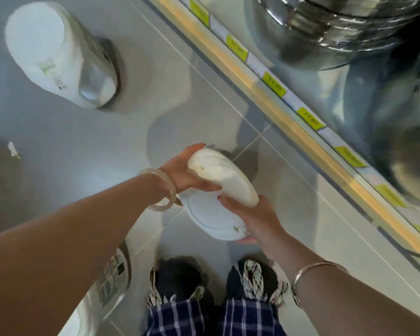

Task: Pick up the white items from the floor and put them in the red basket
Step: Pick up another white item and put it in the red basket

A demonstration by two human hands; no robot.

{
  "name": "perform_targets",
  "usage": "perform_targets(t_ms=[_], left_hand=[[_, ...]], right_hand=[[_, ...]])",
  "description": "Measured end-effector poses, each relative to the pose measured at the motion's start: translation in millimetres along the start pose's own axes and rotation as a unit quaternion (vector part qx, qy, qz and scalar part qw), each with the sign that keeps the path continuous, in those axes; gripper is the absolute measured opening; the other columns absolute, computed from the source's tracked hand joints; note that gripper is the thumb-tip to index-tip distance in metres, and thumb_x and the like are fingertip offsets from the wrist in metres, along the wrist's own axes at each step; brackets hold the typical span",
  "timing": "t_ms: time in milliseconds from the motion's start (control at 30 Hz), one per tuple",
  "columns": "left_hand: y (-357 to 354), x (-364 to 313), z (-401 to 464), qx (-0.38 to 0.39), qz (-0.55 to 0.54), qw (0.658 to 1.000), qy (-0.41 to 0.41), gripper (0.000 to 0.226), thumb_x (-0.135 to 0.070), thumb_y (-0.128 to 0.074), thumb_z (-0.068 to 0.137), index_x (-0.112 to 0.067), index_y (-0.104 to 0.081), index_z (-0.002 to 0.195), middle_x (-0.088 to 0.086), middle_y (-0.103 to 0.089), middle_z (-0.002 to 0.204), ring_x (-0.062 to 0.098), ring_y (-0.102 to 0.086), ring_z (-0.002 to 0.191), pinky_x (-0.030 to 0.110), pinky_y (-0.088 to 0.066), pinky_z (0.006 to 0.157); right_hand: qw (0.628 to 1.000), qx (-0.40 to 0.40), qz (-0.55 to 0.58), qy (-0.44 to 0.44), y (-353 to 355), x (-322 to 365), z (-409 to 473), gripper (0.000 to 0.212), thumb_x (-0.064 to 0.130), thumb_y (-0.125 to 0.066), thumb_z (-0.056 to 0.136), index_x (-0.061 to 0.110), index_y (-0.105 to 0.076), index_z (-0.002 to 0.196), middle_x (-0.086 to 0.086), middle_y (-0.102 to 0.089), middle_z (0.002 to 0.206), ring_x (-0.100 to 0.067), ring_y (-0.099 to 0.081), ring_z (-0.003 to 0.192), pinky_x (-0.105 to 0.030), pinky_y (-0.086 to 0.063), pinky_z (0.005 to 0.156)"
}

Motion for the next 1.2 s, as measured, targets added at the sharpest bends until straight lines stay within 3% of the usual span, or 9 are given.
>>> perform_targets(t_ms=[67,167,333,567,767,900,1033,1133,1200], left_hand=[[-1.8,2.4,1.7,-0.002,-0.042,0.999,0.009,0.085,-0.019,-0.081,0.068,-0.043,-0.033,0.133,-0.01,-0.052,0.107,0.02,-0.055,0.102,0.028,-0.052,0.057],[-5.7,11.7,0.5,-0.006,-0.103,0.994,0.042,0.077,-0.018,-0.081,0.067,-0.046,-0.037,0.125,-0.01,-0.053,0.104,0.014,-0.057,0.091,0.034,-0.055,0.057],[-9.8,21.7,-8.2,0.033,-0.101,0.99,0.089,0.076,-0.015,-0.08,0.069,-0.052,-0.037,0.12,-0.003,-0.047,0.118,0.028,-0.051,0.109,0.045,-0.059,0.063],[-24.2,24.3,2.1,0.06,-0.141,0.984,0.095,0.071,-0.007,-0.079,0.068,-0.049,-0.046,0.114,-0.006,-0.051,0.11,0.022,-0.054,0.096,0.048,-0.058,0.068],[-32.6,37.8,-11.7,0.054,-0.172,0.976,0.121,0.067,-0.009,-0.08,0.066,-0.048,-0.048,0.11,-0.002,-0.048,0.119,0.033,-0.05,0.108,0.056,-0.056,0.072],[-45.3,34.8,-55.1,0.052,-0.213,0.968,0.122,0.072,-0.012,-0.088,0.051,-0.051,-0.051,0.099,-0.002,-0.048,0.121,0.032,-0.051,0.109,0.057,-0.054,0.079],[-52.1,15.0,-121.6,0.063,-0.21,0.967,0.132,0.081,-0.028,-0.086,0.03,-0.05,-0.05,0.098,-0.001,-0.048,0.12,0.033,-0.05,0.109,0.058,-0.054,0.076],[-45.9,-14.9,-181.7,0.083,-0.182,0.972,0.126,0.07,-0.02,-0.088,0.051,-0.048,-0.048,0.101,-0.001,-0.048,0.116,0.03,-0.051,0.103,0.06,-0.054,0.076],[-37.9,-36.8,-220.1,0.083,-0.149,0.979,0.109,0.064,-0.025,-0.084,0.055,-0.048,-0.046,0.102,-0.002,-0.048,0.115,0.027,-0.051,0.102,0.057,-0.054,0.08]], right_hand=[[1.0,0.001,-0.001,0.028,0.4,1.1,2.7,0.071,0.042,-0.083,0.063,0.02,-0.044,0.118,0.002,-0.055,0.109,-0.018,-0.057,0.096,-0.038,-0.057,0.064],[0.996,-0.018,-0.011,0.081,4.5,7.0,1.5,0.071,0.05,-0.082,0.054,0.022,-0.046,0.11,0.005,-0.057,0.1,-0.013,-0.058,0.089,-0.034,-0.051,0.063],[0.993,0.013,-0.052,0.104,7.7,14.7,-4.8,0.073,0.048,-0.082,0.049,0.025,-0.051,0.111,0.008,-0.06,0.1,-0.013,-0.06,0.091,-0.026,-0.047,0.062],[0.99,0.049,-0.079,0.11,24.8,20.4,7.0,0.063,0.045,-0.087,0.044,0.028,-0.066,0.102,0.001,-0.072,0.1,-0.02,-0.067,0.094,-0.046,-0.055,0.086],[0.986,0.06,-0.08,0.132,25.2,16.1,-5.4,0.048,0.039,-0.087,0.054,0.034,-0.064,0.096,0.003,-0.071,0.096,-0.018,-0.067,0.091,-0.04,-0.055,0.078],[0.98,0.075,-0.134,0.13,32.3,12.0,-48.4,0.078,0.062,-0.074,0.036,0.028,-0.065,0.106,0.004,-0.072,0.097,-0.016,-0.069,0.089,-0.032,-0.058,0.071],[0.978,0.085,-0.162,0.102,44.6,8.0,-114.6,0.084,0.067,-0.072,0.036,0.025,-0.064,0.108,0.005,-0.072,0.097,-0.014,-0.069,0.088,-0.03,-0.058,0.072],[0.981,0.092,-0.143,0.091,52.2,14.1,-180.4,0.081,0.066,-0.075,0.039,0.029,-0.064,0.11,0.01,-0.072,0.098,-0.01,-0.067,0.093,-0.032,-0.057,0.08],[0.984,0.089,-0.129,0.089,56.9,22.7,-225.8,0.076,0.061,-0.08,0.048,0.027,-0.059,0.113,0.011,-0.068,0.099,-0.008,-0.065,0.091,-0.023,-0.055,0.069]])
Point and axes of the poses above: each hand's wrist, its own z-axis towards the middle knuckle, its own y-axis out of the back of the hand, x = y × z, the point moved 8 cm from there along z, towards the middle knuckle
